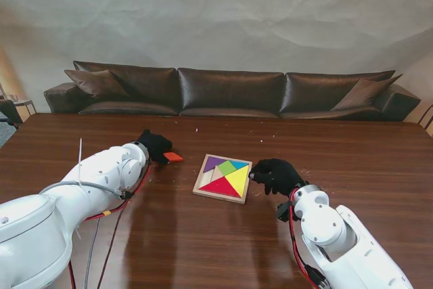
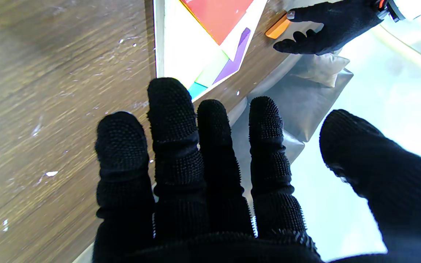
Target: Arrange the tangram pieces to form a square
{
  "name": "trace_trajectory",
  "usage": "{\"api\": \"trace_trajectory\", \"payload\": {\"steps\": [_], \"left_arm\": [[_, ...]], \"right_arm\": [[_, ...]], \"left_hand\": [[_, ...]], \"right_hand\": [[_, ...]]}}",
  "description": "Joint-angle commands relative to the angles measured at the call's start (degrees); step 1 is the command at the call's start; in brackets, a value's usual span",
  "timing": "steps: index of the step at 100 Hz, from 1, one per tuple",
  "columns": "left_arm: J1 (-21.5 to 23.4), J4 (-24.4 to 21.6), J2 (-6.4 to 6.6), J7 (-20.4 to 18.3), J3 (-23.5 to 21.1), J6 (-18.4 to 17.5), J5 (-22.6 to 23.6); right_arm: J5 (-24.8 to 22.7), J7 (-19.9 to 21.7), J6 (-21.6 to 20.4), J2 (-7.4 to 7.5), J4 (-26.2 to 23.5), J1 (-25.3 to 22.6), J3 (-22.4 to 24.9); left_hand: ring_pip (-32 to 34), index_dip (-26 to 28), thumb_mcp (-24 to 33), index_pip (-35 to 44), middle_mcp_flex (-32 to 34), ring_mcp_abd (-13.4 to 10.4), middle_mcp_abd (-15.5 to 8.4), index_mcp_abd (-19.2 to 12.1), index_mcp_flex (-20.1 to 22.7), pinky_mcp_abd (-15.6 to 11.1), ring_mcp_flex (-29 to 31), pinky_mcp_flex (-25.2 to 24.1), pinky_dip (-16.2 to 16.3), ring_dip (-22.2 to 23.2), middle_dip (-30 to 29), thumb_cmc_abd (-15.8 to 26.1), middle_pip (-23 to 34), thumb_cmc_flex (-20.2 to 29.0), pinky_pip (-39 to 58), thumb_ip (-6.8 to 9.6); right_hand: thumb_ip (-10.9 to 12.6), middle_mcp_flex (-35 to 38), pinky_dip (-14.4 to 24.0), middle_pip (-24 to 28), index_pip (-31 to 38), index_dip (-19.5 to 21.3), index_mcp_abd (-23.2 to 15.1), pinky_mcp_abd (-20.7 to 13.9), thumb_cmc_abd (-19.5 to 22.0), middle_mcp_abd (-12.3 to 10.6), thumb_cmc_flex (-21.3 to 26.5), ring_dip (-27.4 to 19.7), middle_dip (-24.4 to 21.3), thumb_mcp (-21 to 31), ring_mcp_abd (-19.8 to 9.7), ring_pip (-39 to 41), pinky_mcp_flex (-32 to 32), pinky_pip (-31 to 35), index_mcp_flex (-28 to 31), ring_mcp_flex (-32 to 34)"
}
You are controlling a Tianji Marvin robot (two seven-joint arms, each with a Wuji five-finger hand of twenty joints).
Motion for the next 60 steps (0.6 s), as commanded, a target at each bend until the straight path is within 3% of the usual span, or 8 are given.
{"api": "trace_trajectory", "payload": {"steps": [1,13,38,50,60], "left_arm": [[-0.1,0.9,-0.79,-0.6,0.4,-0.5,-0.5],[-0.1,3.5,-2.10,0.0,1.2,-1.4,-1.6],[0.9,3.5,-2.40,0.3,0.0,-1.1,-2.2],[1.4,3.6,-2.33,0.9,-0.3,-1.4,-2.3],[2.0,3.6,-2.27,2.3,-0.5,-1.5,-2.1]], "right_arm": [[0.2,0.8,0.0,-0.19,0.0,-0.2,-0.1],[0.4,0.9,0.1,-0.20,0.0,-0.2,-0.1],[0.4,0.9,0.4,-0.21,0.0,-0.2,0.0],[0.5,1.0,0.5,-0.21,0.0,-0.3,0.0],[0.6,1.0,0.5,-0.22,0.0,-0.2,0.0]], "left_hand": [[-0.8,0.5,0.4,0.1,-1.4,0.3,-0.3,-0.7,0.3,-0.2,-1.2,-1.4,1.2,-0.6,-0.6,2.0,-0.7,-0.2,-0.5,2.44],[-0.7,0.7,0.7,0.2,-1.1,0.2,-0.5,-1.3,0.2,-0.2,-1.0,-1.4,1.3,-0.6,-0.8,2.1,-0.7,0.0,-0.6,2.43],[-0.6,0.9,0.6,0.1,-1.0,0.4,-0.4,-2.5,-0.1,-0.1,-1.0,-1.2,1.4,-0.5,-0.9,3.0,-0.5,0.4,-0.9,2.47],[-0.2,1.9,1.1,2.2,0.8,0.6,-1.5,-4.5,3.6,0.0,-0.3,-0.7,1.5,-0.4,-0.6,2.8,0.4,1.4,-0.7,2.65],[1.0,6.9,4.1,7.7,4.2,0.6,-2.7,-6.3,8.0,0.5,1.7,0.9,1.5,-0.1,1.1,0.7,2.5,2.0,0.7,2.52]], "right_hand": [[-1.0,1.2,-0.5,0.1,1.1,-0.5,0.0,0.8,0.8,0.6,0.7,0.0,0.1,-0.5,0.5,0.7,-7.2,1.7,1.6,2.8],[-1.0,1.4,-0.5,0.1,1.1,-0.6,0.0,0.8,0.8,0.7,0.8,0.0,0.1,-0.5,0.5,0.7,-7.1,1.8,1.6,2.8],[-1.0,1.6,-0.6,0.0,1.2,-0.7,0.3,0.8,0.8,0.7,0.7,0.0,0.1,-0.4,0.5,0.5,-6.9,1.8,1.8,3.0],[-1.1,1.7,-0.6,0.0,1.3,-0.7,0.3,0.9,0.7,0.6,0.8,0.0,0.1,-0.4,0.4,0.5,-6.9,1.8,1.9,3.1],[-1.1,1.8,-0.6,0.0,1.3,-0.8,0.3,1.0,0.7,0.7,0.8,0.0,0.2,-0.4,0.5,0.5,-6.8,1.8,1.9,3.2]]}}
